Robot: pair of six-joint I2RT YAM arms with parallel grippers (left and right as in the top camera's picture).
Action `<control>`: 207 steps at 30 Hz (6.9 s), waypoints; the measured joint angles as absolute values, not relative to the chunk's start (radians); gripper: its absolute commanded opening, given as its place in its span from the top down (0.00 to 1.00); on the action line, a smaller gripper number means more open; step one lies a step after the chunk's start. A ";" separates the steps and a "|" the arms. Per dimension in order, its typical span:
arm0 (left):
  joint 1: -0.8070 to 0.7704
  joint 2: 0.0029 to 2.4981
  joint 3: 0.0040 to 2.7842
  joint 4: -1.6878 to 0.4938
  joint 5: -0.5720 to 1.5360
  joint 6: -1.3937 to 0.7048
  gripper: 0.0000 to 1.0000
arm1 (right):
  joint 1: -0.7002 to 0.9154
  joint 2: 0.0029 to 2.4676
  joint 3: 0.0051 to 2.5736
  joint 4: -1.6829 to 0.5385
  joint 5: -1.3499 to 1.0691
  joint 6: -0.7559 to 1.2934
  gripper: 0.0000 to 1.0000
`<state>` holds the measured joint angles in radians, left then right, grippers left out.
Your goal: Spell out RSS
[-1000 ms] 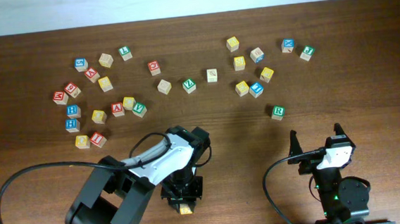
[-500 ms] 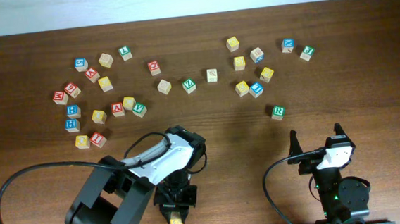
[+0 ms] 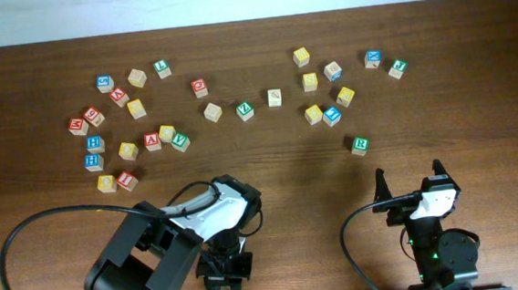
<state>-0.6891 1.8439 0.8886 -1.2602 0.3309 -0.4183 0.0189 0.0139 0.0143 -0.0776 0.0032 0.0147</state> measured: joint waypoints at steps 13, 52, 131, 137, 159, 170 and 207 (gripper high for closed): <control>-0.689 1.844 0.887 -1.112 0.345 -0.414 0.66 | 0.019 0.014 0.014 -0.078 0.003 0.015 0.02; -0.689 1.844 1.237 -0.479 -0.127 -0.472 0.77 | 0.019 0.014 0.014 -0.078 0.003 0.015 0.02; -0.689 1.748 1.176 -1.017 0.093 -0.483 0.86 | 0.019 0.014 0.014 -0.078 0.003 0.015 0.02; -0.689 1.748 1.176 -1.153 0.105 -0.483 0.86 | 0.019 0.014 0.015 -0.078 0.003 0.015 0.02; -0.735 1.748 0.937 -1.226 0.163 -0.483 0.78 | 0.019 0.014 0.014 -0.078 0.003 0.015 0.02; -0.735 1.748 0.937 -1.171 0.170 -0.484 0.63 | 0.019 0.014 0.014 -0.078 0.003 0.014 0.02; -0.735 1.748 0.937 -1.103 0.204 -0.524 0.73 | 0.019 0.014 0.014 -0.078 0.003 0.014 0.02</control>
<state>-0.7349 1.7481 0.9367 -1.1030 0.2043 -0.5240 0.0189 0.0139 0.0143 -0.0776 0.0032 0.0143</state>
